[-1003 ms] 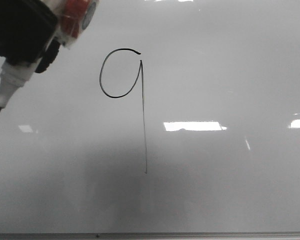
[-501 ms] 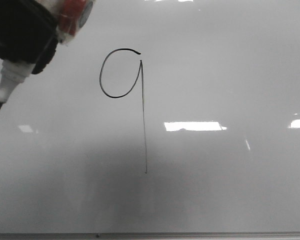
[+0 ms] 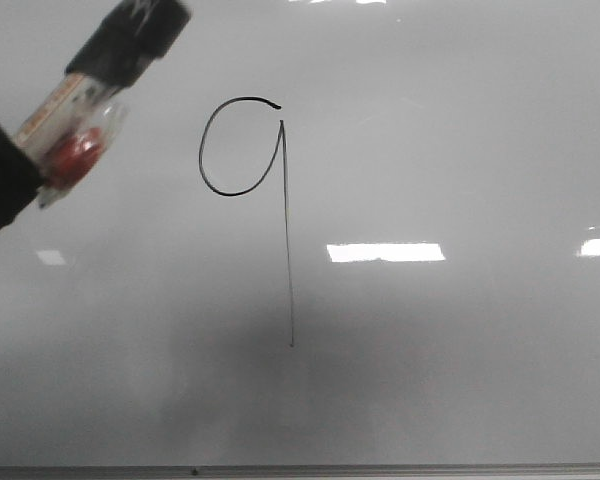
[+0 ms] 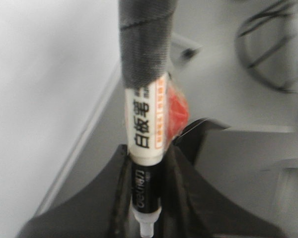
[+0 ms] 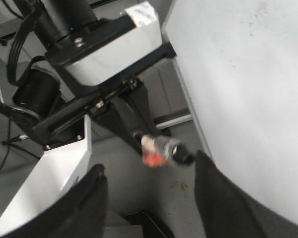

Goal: Write number 9 on whiteboard

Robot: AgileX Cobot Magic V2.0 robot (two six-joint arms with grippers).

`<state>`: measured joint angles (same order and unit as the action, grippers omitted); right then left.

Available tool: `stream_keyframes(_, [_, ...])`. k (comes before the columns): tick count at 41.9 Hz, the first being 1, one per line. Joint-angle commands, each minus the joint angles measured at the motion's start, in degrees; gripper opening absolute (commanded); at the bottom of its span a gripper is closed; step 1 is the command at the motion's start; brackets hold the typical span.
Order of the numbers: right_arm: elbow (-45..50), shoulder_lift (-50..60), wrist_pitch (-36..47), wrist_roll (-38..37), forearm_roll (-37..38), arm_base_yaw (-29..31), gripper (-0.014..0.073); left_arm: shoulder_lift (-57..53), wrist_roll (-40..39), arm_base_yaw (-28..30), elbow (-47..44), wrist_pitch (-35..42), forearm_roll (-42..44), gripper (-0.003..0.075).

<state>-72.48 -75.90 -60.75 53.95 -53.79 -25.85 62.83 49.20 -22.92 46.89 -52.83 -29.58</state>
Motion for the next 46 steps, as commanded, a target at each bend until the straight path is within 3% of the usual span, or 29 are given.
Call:
stream_keyframes(1, [2.5, 6.3, 4.4, -1.8, -0.1, 2.9, 0.0320, -0.7, -18.0, 0.7, 1.8, 6.7, 12.1, -0.0019])
stream_keyframes(7, [13.0, 14.4, 12.5, -3.1, 0.9, 6.6, 0.0204, -0.7, -31.6, 6.2, 1.8, 9.3, 19.9, -0.0019])
stream_keyframes(19, [34.7, 30.5, 25.8, -3.1, 0.9, 10.9, -0.0075, -0.7, -33.3, 19.9, 0.7, 15.4, 19.9, -0.0019])
stream_keyframes(29, [44.4, 39.0, 30.5, -3.1, 0.9, 10.9, -0.0067, -0.2, -33.5, 23.1, -5.0, 29.3, 16.8, -0.0019])
stream_keyframes(38, [44.9, 39.4, 30.5, -3.1, 0.9, 10.9, -0.0067, 7.2, -33.5, 23.1, -7.6, 41.6, 12.1, -0.0019])
stream_keyframes(46, [44.9, 39.4, 30.5, -3.1, 0.9, 10.9, -0.0067, 17.1, -33.5, 23.1, -5.1, 47.1, 12.0, -0.0018])
